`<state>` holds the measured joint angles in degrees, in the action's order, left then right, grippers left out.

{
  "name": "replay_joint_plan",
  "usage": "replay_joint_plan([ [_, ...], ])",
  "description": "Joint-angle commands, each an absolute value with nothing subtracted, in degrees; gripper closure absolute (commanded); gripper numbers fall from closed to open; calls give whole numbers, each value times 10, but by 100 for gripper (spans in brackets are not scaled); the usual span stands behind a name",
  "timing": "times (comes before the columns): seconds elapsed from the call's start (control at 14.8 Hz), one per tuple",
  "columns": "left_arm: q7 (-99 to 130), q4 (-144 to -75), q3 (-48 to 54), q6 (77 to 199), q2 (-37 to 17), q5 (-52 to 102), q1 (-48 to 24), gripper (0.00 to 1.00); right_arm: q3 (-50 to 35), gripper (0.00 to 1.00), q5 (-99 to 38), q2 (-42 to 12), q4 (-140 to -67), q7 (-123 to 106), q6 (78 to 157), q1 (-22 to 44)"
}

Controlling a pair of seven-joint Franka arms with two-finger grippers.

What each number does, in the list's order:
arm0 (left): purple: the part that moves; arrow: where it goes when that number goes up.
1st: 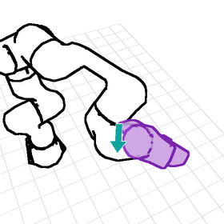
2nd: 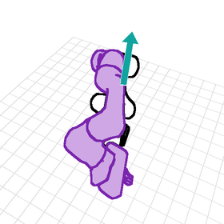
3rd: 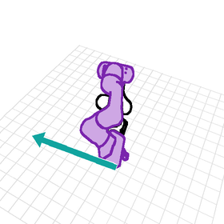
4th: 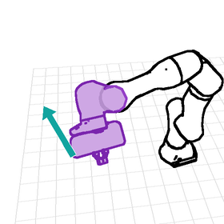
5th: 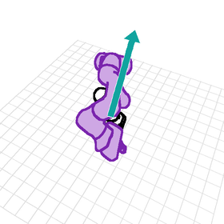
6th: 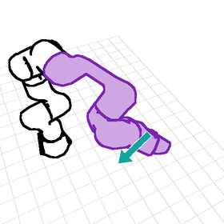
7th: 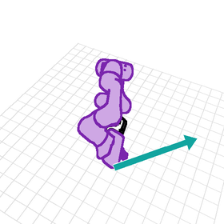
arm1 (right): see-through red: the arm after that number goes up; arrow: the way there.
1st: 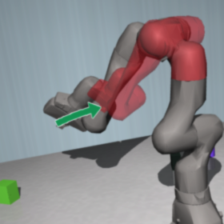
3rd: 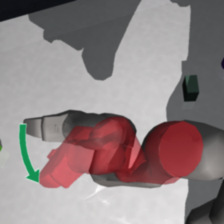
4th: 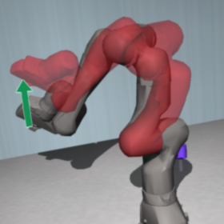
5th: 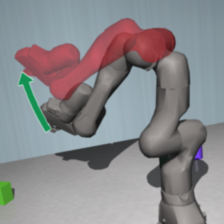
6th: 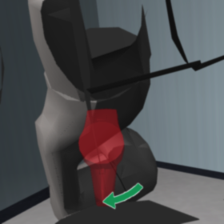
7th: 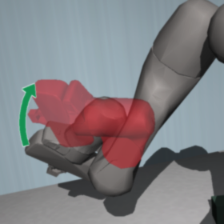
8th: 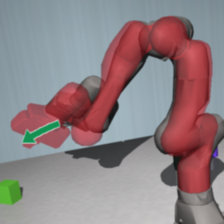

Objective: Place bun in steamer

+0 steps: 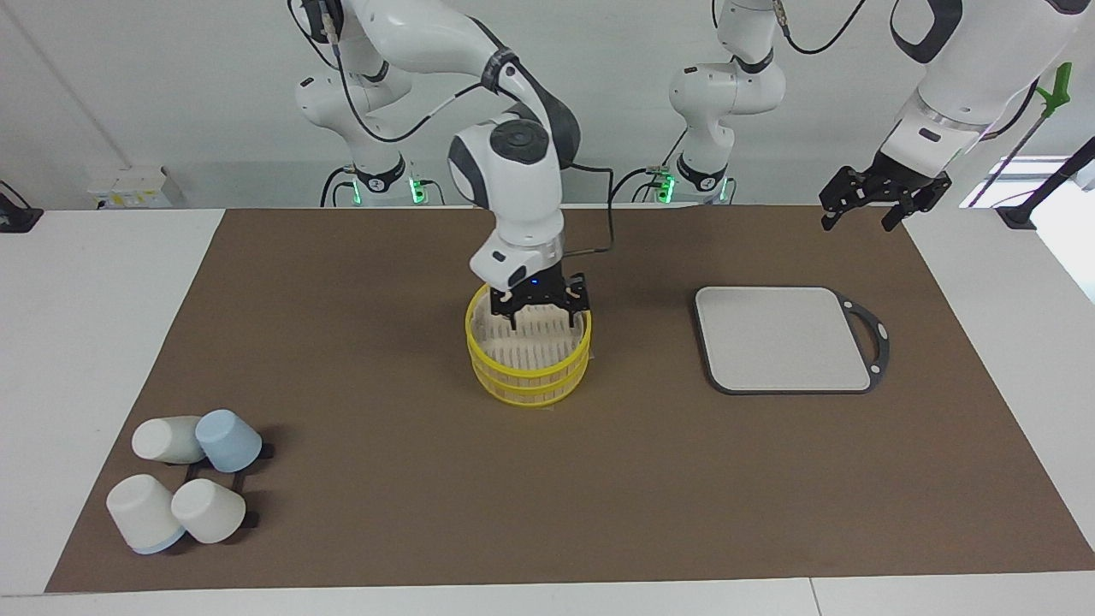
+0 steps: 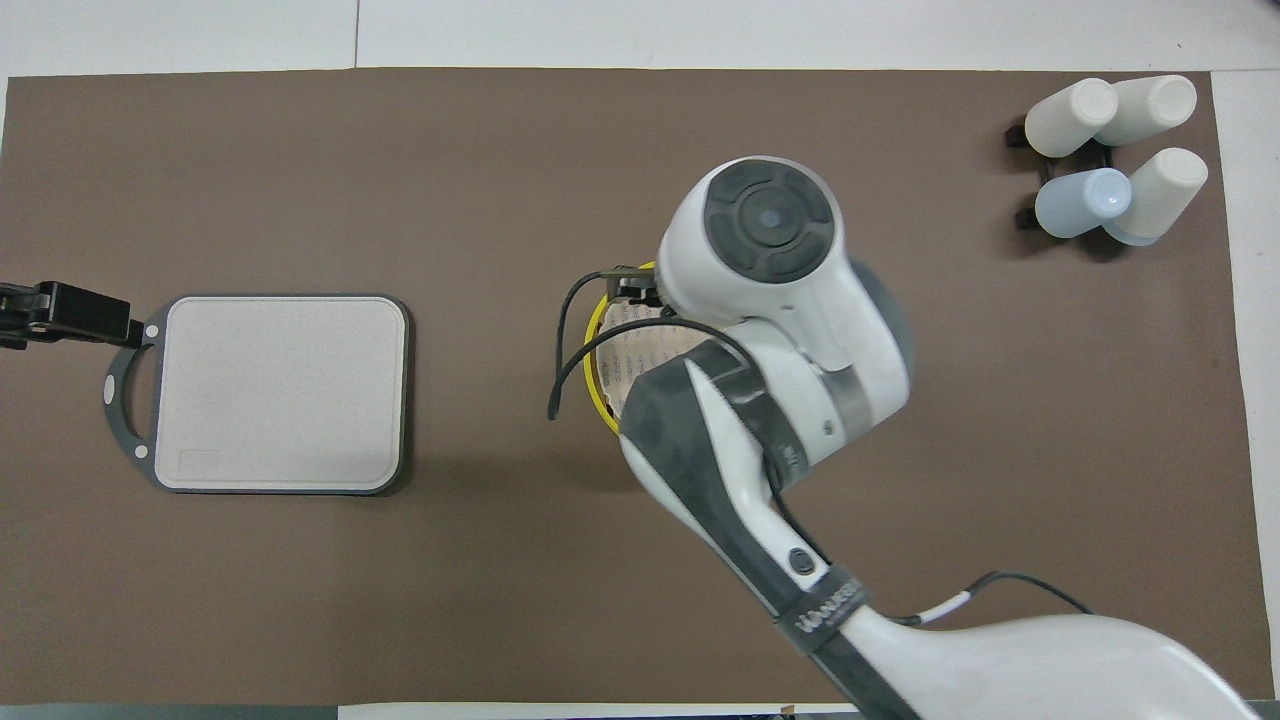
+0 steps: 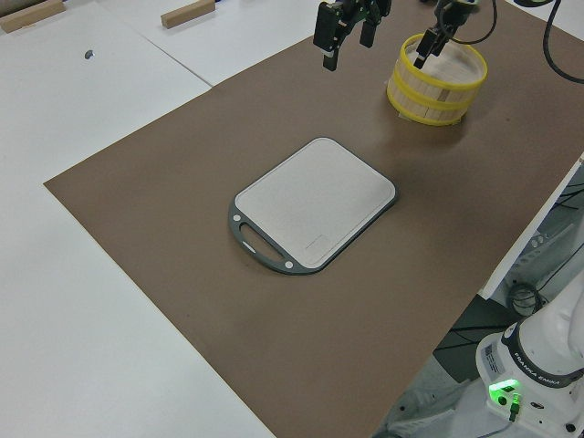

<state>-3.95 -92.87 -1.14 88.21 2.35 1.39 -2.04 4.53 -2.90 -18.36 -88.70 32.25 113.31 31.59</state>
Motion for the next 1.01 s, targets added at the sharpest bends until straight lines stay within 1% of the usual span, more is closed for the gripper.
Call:
replay_joint_plan([
  [0.0, -47, -947, -16, 882, 40, 11, -27, 0, 38, 0, -29, -120, -903, 251, 1040, 226],
  [0.2, -47, -947, -17, 882, 40, 11, -26, 0, 37, 0, -34, -88, -910, 84, 945, 122],
  [0.27, -47, -947, -17, 882, 40, 11, -27, 0, 37, 0, -34, -82, -910, 71, 934, 105],
  [0.4, -47, -947, -17, 882, 40, 11, -26, 0, 38, 0, -33, -53, -918, 65, 900, 84],
  [0.61, -47, -947, -17, 884, 40, 11, -26, 0, 38, 0, -26, -10, -954, 65, 899, 81],
  [0.81, -47, -947, -16, 884, 40, 11, -26, 0, 38, 0, -19, -2, -964, 66, 910, 85],
  [0.94, -47, -947, -16, 884, 40, 11, -27, 0, 39, 0, -9, 16, -980, 65, 912, 86],
])
